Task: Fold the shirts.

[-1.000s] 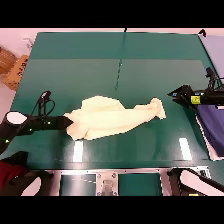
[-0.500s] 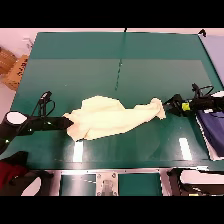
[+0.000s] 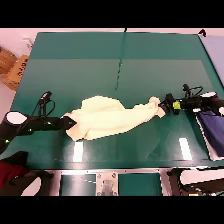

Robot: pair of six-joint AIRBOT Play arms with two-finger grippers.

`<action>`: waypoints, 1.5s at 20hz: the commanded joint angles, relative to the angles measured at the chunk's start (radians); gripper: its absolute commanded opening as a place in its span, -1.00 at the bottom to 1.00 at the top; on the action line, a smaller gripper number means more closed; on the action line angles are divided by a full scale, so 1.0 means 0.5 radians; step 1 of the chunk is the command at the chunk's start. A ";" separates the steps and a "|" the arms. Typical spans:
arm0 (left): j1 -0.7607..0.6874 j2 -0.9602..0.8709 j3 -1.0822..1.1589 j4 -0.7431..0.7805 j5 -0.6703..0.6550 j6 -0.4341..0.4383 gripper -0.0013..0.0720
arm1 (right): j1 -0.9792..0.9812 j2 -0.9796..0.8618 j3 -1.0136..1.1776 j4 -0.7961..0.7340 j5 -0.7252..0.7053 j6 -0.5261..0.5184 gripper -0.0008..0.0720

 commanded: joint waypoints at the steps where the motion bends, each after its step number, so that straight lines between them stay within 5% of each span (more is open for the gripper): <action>1: 0.001 0.000 0.048 0.003 -0.132 -0.056 0.36 | 0.014 -0.017 0.037 0.074 -0.014 -0.063 -0.93; 6: 0.001 0.000 0.029 0.015 -0.539 -0.242 0.36 | 0.014 -0.017 0.083 0.074 -0.017 -0.064 -0.93; 13: 0.001 0.000 -0.219 -0.035 -0.186 -0.343 0.31 | 0.014 -0.017 0.095 0.074 -0.014 -0.079 -0.93; 14: 0.001 0.000 -0.214 -0.085 -0.178 -0.332 -0.42 | 0.014 -0.017 0.095 0.074 -0.010 -0.079 -0.93; 15: 0.001 0.000 -0.195 -0.129 -0.191 -0.314 -0.90 | 0.014 -0.017 0.097 0.074 0.005 -0.079 -0.93; 22: 0.001 0.001 0.669 -0.174 -0.555 -0.284 -0.91 | -0.058 0.218 0.424 0.076 0.343 -0.054 -0.93; 30: 0.002 0.001 2.304 -0.134 -0.378 -0.283 -0.91 | -0.178 1.141 1.126 0.096 0.524 0.059 -0.93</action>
